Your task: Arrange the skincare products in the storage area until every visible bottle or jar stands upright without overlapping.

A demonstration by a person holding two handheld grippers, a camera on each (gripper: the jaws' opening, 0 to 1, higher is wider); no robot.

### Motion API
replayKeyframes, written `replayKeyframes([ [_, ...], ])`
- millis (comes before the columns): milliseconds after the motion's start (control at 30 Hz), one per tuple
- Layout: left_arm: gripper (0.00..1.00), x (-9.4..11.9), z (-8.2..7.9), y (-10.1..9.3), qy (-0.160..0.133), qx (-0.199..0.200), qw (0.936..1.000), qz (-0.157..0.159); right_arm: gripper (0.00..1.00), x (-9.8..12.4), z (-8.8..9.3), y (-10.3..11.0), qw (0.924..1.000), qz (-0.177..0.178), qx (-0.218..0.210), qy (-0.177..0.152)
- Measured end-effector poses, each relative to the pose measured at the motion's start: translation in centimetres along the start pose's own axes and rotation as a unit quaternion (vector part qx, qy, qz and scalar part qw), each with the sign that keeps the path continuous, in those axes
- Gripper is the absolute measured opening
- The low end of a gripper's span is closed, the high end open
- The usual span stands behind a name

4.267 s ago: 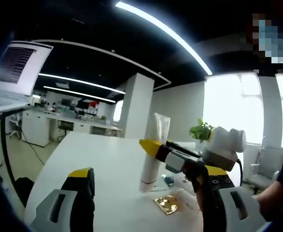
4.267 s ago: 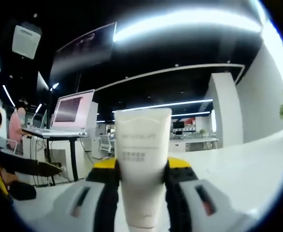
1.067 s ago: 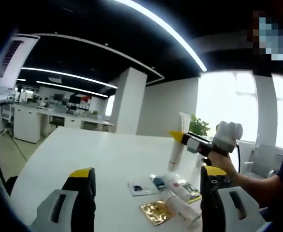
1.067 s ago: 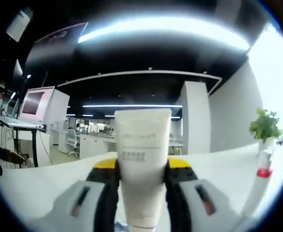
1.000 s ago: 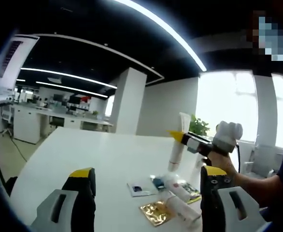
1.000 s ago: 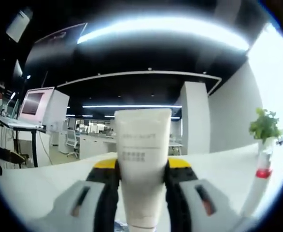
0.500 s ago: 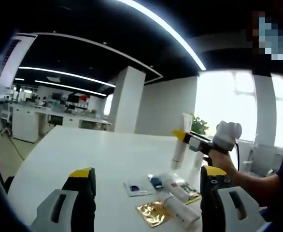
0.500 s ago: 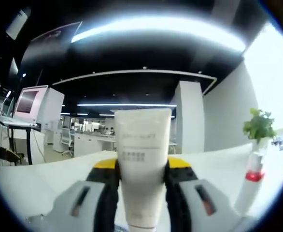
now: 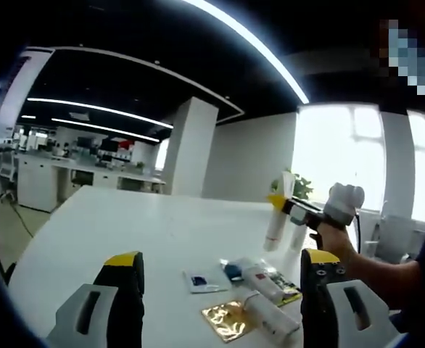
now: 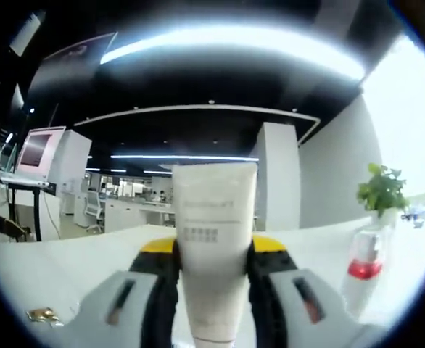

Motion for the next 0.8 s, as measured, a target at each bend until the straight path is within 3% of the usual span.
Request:
replayKeyframes([
  [233,0.90,-0.6,0.2,-0.2,0.004,0.002,1.0000,0.001,0.36,0.4,0.0,-1.2,0.9999,-0.007,-0.001,-0.009],
  [800,0.90,-1.9,0.8,-0.2,0.020,0.003,0.9998,0.002,0.36,1.2,1.6,-4.5,0.9999,-0.012,0.008,0.007],
])
Point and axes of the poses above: the point that each gripper's makers call its tool centre point, and the gripper's own axes: x roughly backward along the fingers, y roughly to its left, z roughly out of its underside, the point moved 8 cm from there along x, roughly backward along the fingers, and after that the axes turned 2 degrees about y, right-handed, at the moved point
